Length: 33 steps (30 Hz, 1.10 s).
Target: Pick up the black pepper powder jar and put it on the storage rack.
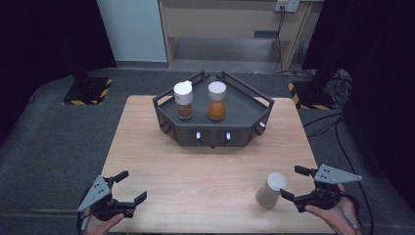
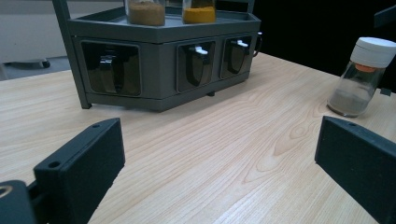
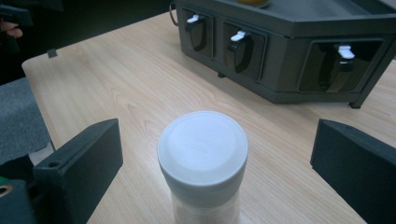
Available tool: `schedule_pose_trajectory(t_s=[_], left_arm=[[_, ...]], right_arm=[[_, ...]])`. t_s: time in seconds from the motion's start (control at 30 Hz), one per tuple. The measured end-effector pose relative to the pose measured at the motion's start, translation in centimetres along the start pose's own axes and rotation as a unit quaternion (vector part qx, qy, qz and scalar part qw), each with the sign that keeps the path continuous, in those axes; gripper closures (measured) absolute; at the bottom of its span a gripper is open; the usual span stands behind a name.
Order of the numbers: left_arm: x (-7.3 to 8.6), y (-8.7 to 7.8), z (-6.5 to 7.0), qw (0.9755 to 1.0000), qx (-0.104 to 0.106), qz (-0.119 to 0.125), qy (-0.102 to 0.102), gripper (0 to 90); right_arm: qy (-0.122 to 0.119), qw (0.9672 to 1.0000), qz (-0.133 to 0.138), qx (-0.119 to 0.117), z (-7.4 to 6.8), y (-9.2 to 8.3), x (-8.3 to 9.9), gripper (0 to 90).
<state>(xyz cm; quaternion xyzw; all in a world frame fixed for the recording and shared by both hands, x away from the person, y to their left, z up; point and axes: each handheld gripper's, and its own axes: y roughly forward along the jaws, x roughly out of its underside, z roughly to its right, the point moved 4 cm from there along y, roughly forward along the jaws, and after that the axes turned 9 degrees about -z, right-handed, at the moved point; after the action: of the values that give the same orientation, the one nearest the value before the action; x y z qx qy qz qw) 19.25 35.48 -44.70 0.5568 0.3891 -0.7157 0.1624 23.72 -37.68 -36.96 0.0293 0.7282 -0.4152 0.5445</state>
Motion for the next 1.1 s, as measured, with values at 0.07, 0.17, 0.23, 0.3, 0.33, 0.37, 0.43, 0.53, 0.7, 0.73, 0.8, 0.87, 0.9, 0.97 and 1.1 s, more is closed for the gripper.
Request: schedule_pose_trajectory(t_s=[0.07,0.17,0.23,0.3,0.33,0.37,0.43,0.53,0.7,0.73,0.8,0.87,0.9,0.97,1.1], left_arm=[[0.0,0.0,0.0,1.0,0.0,0.0,0.0,0.8],[0.0,0.0,0.0,1.0,0.0,0.0,0.0,0.7],[0.0,0.0,0.0,1.0,0.0,-0.001,0.0,0.7],[0.0,0.0,0.0,1.0,-0.001,-0.001,-0.001,0.8],[0.0,0.0,0.0,1.0,-0.001,-0.001,-0.001,0.8],[0.0,0.0,0.0,1.0,-0.001,-0.001,-0.001,0.8],[0.0,0.0,0.0,1.0,-0.001,-0.001,-0.001,0.8],[0.0,0.0,0.0,1.0,-0.001,-0.001,-0.001,0.8],[0.0,0.0,0.0,1.0,-0.001,-0.001,-0.001,0.8],[0.0,-0.1,0.0,1.0,-0.001,-0.001,-0.001,0.8],[0.0,-0.1,0.0,1.0,-0.001,-0.001,-0.001,0.8],[0.0,0.0,0.0,1.0,-0.001,-0.001,-0.001,0.8],[0.0,0.0,0.0,1.0,-0.001,-0.001,-0.001,0.8],[0.0,0.0,0.0,1.0,-0.001,-0.001,-0.001,0.8],[0.0,0.0,0.0,1.0,-0.001,-0.002,-0.001,0.8]], right_arm=[[-0.002,1.0,-0.004,-0.001,0.0,0.3,-0.1,3.1],[-0.005,1.0,-0.008,-0.002,-0.1,0.7,0.0,4.0],[-0.008,0.9999,-0.011,-0.003,-0.1,1.0,0.0,4.5],[-0.012,0.9998,-0.017,-0.003,-0.2,1.6,0.0,5.2],[-0.012,0.9997,-0.019,-0.005,-0.2,1.8,0.0,5.4],[-0.013,0.9997,-0.021,-0.007,-0.2,1.9,0.0,5.8],[-0.015,0.9996,-0.023,-0.011,-0.2,2.3,0.0,6.3],[-0.015,0.9995,-0.023,-0.013,-0.1,2.7,0.1,7.2],[-0.014,0.9996,-0.022,-0.012,0.0,3.3,0.3,9.4],[-0.015,0.9995,-0.024,-0.011,-0.1,3.5,0.3,9.8],[-0.016,0.9995,-0.026,-0.011,-0.1,3.6,0.4,10.6],[-0.017,0.9994,-0.028,-0.012,0.0,3.8,0.4,11.8],[-0.017,0.9995,-0.025,-0.012,0.0,3.8,0.6,13.3],[-0.016,0.9995,-0.025,-0.013,0.1,3.9,0.6,13.4],[-0.016,0.9995,-0.025,-0.012,0.1,4.2,0.8,15.1]])
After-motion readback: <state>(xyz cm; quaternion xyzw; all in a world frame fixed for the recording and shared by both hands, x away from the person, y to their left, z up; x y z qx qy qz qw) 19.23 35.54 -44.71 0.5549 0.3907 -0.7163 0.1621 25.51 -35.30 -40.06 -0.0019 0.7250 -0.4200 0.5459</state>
